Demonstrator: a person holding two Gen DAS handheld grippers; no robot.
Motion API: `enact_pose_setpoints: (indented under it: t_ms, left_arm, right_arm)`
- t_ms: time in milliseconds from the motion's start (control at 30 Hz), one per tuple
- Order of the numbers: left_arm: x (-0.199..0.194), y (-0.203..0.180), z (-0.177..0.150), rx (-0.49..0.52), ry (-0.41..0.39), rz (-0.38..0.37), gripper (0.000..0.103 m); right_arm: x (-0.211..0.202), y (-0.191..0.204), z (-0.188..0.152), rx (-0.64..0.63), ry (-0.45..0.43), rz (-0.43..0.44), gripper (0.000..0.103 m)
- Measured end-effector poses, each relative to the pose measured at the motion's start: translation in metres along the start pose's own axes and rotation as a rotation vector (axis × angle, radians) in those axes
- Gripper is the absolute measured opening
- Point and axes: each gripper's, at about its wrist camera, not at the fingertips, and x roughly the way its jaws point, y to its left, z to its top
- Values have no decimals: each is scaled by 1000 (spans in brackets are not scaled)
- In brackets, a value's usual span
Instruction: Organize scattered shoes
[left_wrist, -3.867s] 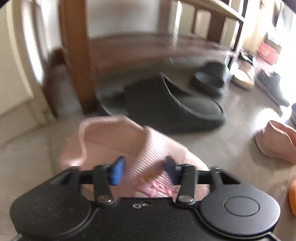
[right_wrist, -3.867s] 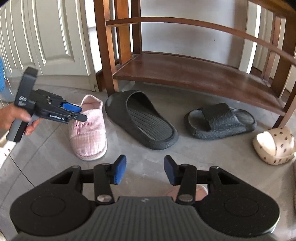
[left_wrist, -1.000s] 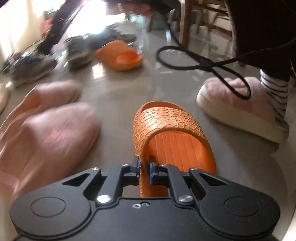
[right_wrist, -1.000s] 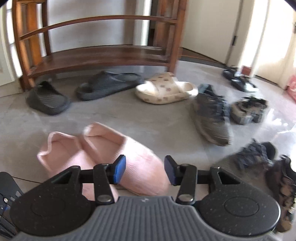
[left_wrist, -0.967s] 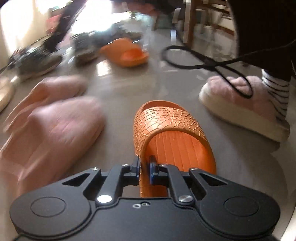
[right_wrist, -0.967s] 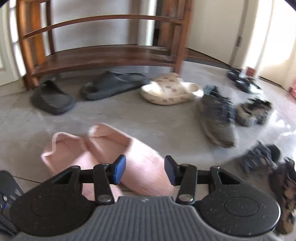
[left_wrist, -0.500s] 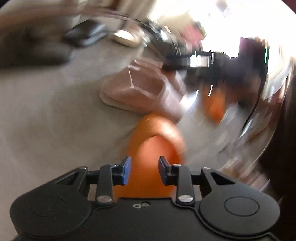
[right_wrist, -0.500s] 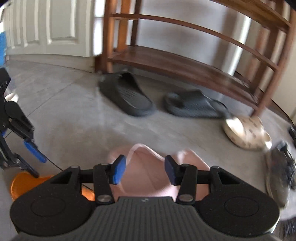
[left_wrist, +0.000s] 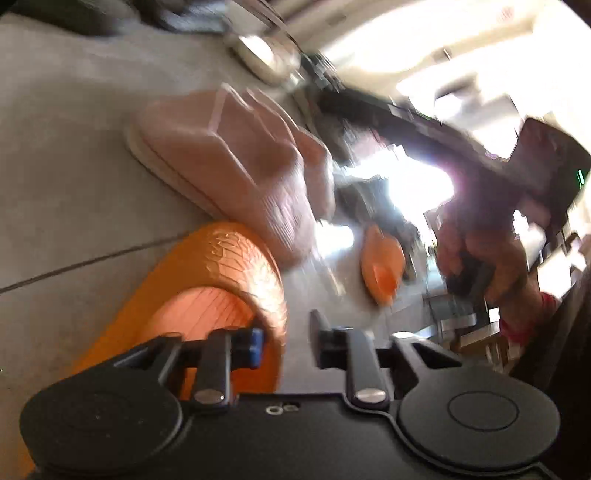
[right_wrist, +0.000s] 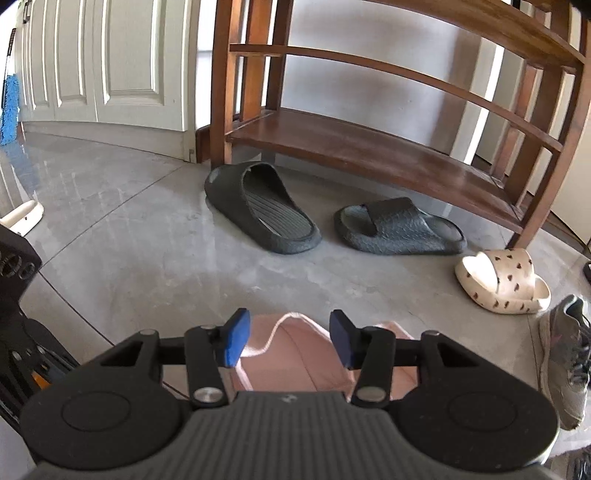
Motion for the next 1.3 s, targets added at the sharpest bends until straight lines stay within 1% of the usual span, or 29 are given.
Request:
enact_pose_setpoints:
  t_ms: [100, 167, 233, 367, 400, 433, 467, 533, 567, 600, 633, 700, 767, 833, 867, 967, 1000, 1033, 1067, 1133, 1200, 1267, 1300]
  left_arm:
    - [-1, -20, -7, 216, 94, 19, 9]
    - [-5, -29, -11, 314, 146, 23, 9]
    - [-13, -38, -16, 434, 210, 38, 9]
    - [-32, -40, -15, 583, 299, 95, 12]
    - [-35, -38, -12, 601, 315, 104, 13]
    - [-38, -36, -8, 625, 333, 119, 16]
    - [-42, -33, -3, 649, 354, 140, 20]
    - [-50, -23, 15, 693, 392, 207, 23]
    - [-51, -19, 21, 701, 405, 219, 24]
    - [-52, -16, 28, 708, 419, 231, 25]
    - [-53, -13, 33, 711, 427, 241, 26]
    - [-53, -10, 40, 702, 422, 261, 26]
    - [-56, -11, 39, 700, 385, 311, 27]
    - [-61, -10, 34, 667, 343, 348, 27]
    - [-66, -10, 31, 644, 314, 363, 24]
    - [-82, -8, 22, 567, 233, 390, 24]
    - [-89, -6, 21, 526, 202, 397, 24]
    - [-98, -3, 18, 465, 161, 404, 24]
    - [-104, -1, 16, 425, 133, 410, 24]
    - [-111, 0, 6, 358, 80, 443, 24]
    - [-115, -3, -2, 314, 42, 474, 24]
    - [-118, -7, -14, 267, 8, 520, 24]
    - [-118, -9, -18, 257, 5, 541, 24]
  right_arm:
    - [-1, -3, -1, 12, -7, -3, 53]
    - [0, -4, 0, 23, -11, -4, 53]
    - [1, -2, 1, 23, -12, 2, 53]
    - [1, 7, 3, -14, -5, 12, 53]
    - [1, 9, 2, -28, -1, 14, 53]
    - [2, 12, 2, -40, 6, 20, 53]
    - [2, 14, 2, -45, 13, 35, 53]
    - [4, 19, 0, -63, 28, 70, 53]
    - [5, 22, 0, -73, 34, 79, 53]
    - [8, 30, -1, -106, 46, 108, 53]
    - [9, 36, -2, -139, 50, 126, 53]
    - [10, 51, -5, -217, 57, 152, 53]
    - [12, 71, -11, -336, 63, 185, 53]
    - [15, 86, -19, -439, 76, 210, 52]
    - [18, 93, -24, -484, 83, 229, 52]
    - [31, 105, -35, -573, 105, 275, 51]
    - [36, 108, -38, -596, 111, 288, 51]
    - [39, 110, -40, -612, 108, 294, 51]
    - [43, 112, -41, -629, 106, 301, 51]
    - [56, 114, -41, -665, 108, 319, 51]
    - [68, 115, -40, -689, 112, 344, 51]
    - [77, 114, -38, -691, 122, 399, 42]
    - [79, 114, -37, -688, 126, 426, 31]
